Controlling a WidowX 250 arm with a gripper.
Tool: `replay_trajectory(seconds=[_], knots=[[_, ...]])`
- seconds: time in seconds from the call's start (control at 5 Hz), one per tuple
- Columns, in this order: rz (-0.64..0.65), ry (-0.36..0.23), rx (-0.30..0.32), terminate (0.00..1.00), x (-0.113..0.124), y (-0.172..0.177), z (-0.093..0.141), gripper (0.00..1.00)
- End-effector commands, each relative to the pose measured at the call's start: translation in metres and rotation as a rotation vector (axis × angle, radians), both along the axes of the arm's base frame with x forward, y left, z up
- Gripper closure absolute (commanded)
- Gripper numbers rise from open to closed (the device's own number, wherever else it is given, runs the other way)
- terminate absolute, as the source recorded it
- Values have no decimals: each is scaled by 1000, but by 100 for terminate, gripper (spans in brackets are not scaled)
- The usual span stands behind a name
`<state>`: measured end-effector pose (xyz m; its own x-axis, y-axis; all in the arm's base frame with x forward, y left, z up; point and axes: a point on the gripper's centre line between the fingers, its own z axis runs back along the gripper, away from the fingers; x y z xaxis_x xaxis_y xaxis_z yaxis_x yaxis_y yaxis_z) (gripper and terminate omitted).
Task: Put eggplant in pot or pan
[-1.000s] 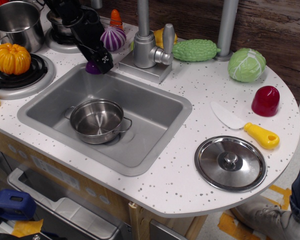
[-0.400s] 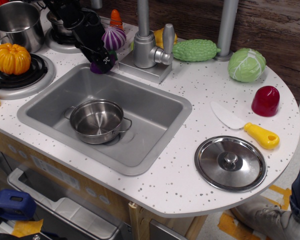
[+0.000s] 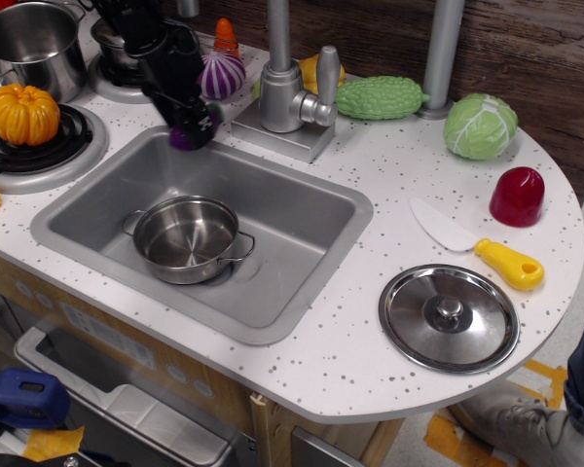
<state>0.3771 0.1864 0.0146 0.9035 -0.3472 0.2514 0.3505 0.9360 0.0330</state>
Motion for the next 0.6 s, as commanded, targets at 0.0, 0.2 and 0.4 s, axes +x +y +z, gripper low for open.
replay_trajectory(seconds=[0.0,0.2,0.4], knots=[[72,-61,162,0,-20,11,79,100],[124,-66,164,0,-42,9,75,100],[157,-78,114,0,-57,2,57,100]])
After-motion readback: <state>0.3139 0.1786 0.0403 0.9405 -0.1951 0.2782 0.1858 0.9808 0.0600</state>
